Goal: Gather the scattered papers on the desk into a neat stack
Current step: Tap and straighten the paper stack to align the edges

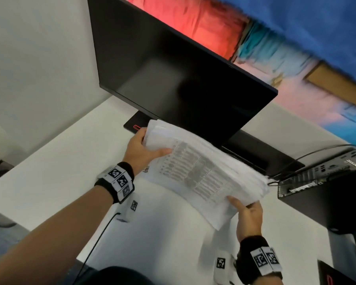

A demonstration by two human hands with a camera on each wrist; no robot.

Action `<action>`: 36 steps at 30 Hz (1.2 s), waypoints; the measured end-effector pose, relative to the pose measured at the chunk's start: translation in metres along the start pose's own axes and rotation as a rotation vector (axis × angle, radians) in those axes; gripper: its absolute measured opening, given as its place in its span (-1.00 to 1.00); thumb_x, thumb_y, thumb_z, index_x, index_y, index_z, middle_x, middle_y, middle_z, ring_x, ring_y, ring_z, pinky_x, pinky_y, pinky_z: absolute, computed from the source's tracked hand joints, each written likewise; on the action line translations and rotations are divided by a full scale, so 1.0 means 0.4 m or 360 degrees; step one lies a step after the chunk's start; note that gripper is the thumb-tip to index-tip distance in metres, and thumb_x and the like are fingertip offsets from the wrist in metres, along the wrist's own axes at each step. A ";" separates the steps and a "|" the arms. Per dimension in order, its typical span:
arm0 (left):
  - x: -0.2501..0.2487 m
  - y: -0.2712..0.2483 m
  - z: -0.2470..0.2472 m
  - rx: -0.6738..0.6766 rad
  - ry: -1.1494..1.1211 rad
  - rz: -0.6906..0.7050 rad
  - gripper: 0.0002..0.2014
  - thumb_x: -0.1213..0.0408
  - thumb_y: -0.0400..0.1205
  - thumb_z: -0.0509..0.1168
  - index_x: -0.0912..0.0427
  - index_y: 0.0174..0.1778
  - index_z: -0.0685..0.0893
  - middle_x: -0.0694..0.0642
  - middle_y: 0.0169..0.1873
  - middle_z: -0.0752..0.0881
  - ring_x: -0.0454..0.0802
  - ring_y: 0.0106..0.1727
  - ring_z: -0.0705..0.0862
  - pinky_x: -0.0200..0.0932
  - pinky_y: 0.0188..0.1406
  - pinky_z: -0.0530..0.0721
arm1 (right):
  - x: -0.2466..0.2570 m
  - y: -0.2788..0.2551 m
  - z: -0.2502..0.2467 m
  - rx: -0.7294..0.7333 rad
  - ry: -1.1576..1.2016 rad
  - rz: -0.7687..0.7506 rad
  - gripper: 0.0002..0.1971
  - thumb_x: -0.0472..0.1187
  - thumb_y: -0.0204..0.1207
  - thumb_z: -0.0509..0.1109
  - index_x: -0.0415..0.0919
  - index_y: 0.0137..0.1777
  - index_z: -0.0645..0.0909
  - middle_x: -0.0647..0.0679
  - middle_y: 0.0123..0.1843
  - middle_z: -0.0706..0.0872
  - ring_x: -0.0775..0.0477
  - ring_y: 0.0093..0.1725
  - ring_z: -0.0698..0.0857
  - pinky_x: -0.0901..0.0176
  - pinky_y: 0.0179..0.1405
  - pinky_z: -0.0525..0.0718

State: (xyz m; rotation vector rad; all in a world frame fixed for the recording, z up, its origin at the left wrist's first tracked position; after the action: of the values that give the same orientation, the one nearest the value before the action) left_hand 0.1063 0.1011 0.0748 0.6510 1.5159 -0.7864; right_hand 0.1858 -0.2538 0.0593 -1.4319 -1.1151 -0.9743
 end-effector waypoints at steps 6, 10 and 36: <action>0.064 -0.022 0.019 -0.0079 -0.0004 -0.0199 -0.41 0.32 0.32 0.68 0.12 0.23 0.61 -0.05 0.01 0.77 -0.12 0.03 0.76 -0.14 -0.14 0.78 | -0.042 0.001 0.023 -0.0026 -0.0001 0.0163 -0.53 -0.53 0.41 0.51 -0.37 0.35 0.67 -0.21 0.08 0.81 -0.32 0.18 0.76 0.18 -0.08 0.65; 0.061 -0.027 0.026 -0.0147 -0.0077 -0.0199 -0.74 0.39 0.50 0.55 0.16 0.08 0.74 -0.05 -0.13 0.81 -0.11 -0.06 0.82 -0.34 -0.39 0.75 | -0.017 0.002 0.035 0.0016 0.0019 0.0124 -0.60 -0.42 0.46 0.54 -0.28 0.31 0.69 -0.21 0.14 0.82 -0.27 0.18 0.77 0.10 0.07 0.69; -0.024 0.016 0.001 -0.0254 -0.0193 -0.0181 -0.70 -0.14 0.62 0.30 0.05 -0.10 0.62 0.13 -0.20 0.75 0.12 -0.19 0.77 0.05 -0.17 0.77 | 0.079 0.010 0.023 -0.0262 0.0414 -0.0095 -0.82 -0.12 0.71 0.24 -0.10 0.22 0.59 0.07 -0.01 0.68 0.07 -0.01 0.66 0.29 -0.14 0.56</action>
State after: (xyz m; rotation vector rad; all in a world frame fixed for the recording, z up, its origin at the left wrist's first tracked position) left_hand 0.1124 0.1052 0.0836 0.3949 1.4967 -0.7678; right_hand 0.1972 -0.2403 0.0875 -1.3607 -0.9065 -1.2801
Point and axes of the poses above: each hand's wrist, its own y-axis towards the middle knuckle, its own z-axis out of the palm, x = y × z, the point moved 6 cm from there along y, towards the middle knuckle
